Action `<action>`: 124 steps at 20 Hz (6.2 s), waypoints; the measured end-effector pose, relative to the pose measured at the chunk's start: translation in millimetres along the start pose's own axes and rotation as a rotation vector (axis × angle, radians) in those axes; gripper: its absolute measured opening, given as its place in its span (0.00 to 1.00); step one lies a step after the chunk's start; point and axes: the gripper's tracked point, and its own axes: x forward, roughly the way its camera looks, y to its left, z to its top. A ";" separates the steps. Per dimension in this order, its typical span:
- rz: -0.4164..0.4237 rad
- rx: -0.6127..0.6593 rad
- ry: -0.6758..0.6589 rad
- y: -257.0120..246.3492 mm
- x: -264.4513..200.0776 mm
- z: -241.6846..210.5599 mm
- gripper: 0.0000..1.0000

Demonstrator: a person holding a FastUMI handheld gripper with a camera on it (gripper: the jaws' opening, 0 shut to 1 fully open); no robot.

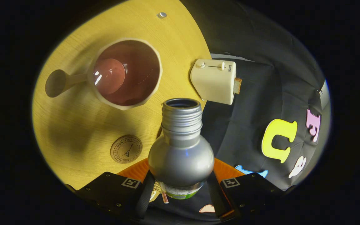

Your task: Take the bottle from table, then pour the juice into the cup, finally place the bottle on the coaster

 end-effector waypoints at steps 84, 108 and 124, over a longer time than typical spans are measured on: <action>-0.141 -0.484 0.012 -39.2 0.7 24.6 0.79; -0.075 -0.098 -0.086 -17.7 -13.4 30.2 0.80; 0.030 0.574 -0.068 3.0 -16.6 -11.0 0.80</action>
